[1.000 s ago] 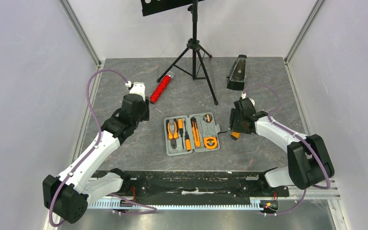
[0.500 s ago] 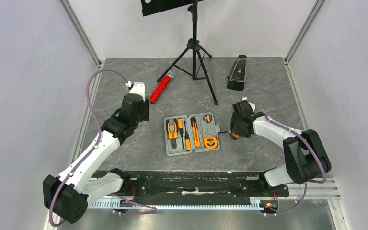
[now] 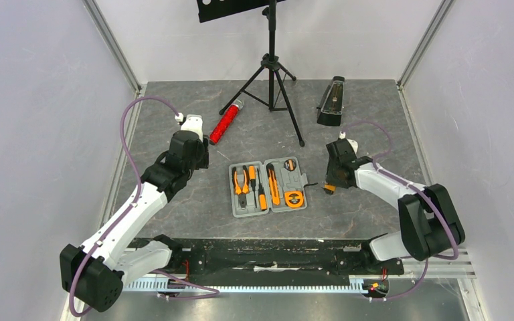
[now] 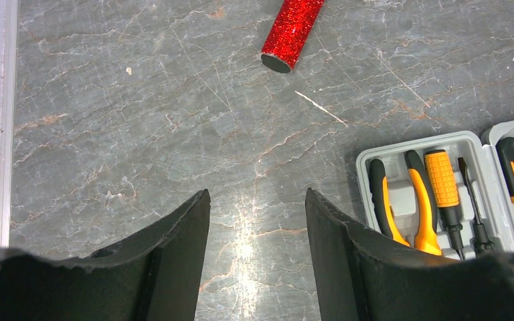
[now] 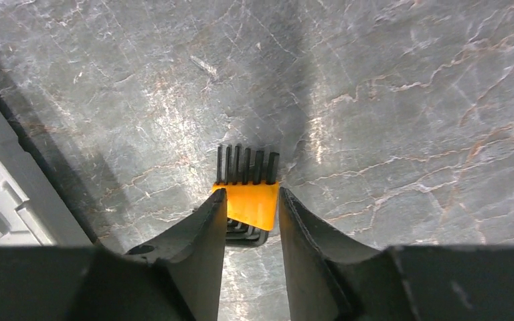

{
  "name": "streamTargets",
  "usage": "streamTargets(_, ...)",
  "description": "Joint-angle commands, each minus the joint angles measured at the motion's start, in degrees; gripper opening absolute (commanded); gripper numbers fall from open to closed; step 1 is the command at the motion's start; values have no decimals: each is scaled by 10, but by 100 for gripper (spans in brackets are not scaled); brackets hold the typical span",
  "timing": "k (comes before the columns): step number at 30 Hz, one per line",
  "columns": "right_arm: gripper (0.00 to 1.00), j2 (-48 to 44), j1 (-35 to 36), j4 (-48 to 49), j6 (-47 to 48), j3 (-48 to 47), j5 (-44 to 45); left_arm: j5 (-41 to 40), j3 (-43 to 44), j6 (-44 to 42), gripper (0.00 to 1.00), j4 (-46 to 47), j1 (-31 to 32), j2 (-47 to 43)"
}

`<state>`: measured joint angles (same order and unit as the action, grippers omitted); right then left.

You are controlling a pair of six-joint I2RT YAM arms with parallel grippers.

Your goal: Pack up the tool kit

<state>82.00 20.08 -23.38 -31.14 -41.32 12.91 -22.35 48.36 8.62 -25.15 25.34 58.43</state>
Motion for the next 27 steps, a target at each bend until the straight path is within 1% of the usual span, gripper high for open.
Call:
streamTargets(1,26,-40,-1,0,43,-17,37,0,0,4,61,20,-4,-7)
streamTargets(3,24,-50,-1,-1,65,-30,41,0,0,3,61,20,-4,-7)
streamTargets(6,25,-51,-1,-15,88,-48,42,0,0,3,61,20,-5,-7)
streamTargets(8,32,-39,-1,-35,86,-60,31,0,0,3,61,20,-5,-7)
streamTargets(10,44,-27,-1,-51,66,-66,18,0,-1,3,61,20,-5,-7)
streamTargets(13,51,-6,-1,-70,45,-79,1,0,-1,3,61,20,-5,-6)
streamTargets(15,53,23,-1,-100,44,-107,-13,0,0,3,61,20,-4,-6)
streamTargets(20,55,124,-5,-217,65,-211,-31,1,1,2,61,19,-6,-11)
streamTargets(23,56,145,-15,-234,68,-229,-52,-3,-1,0,61,18,-6,-22)
streamTargets(27,59,156,-38,-239,65,-226,-81,-12,-5,-5,61,18,-7,-31)
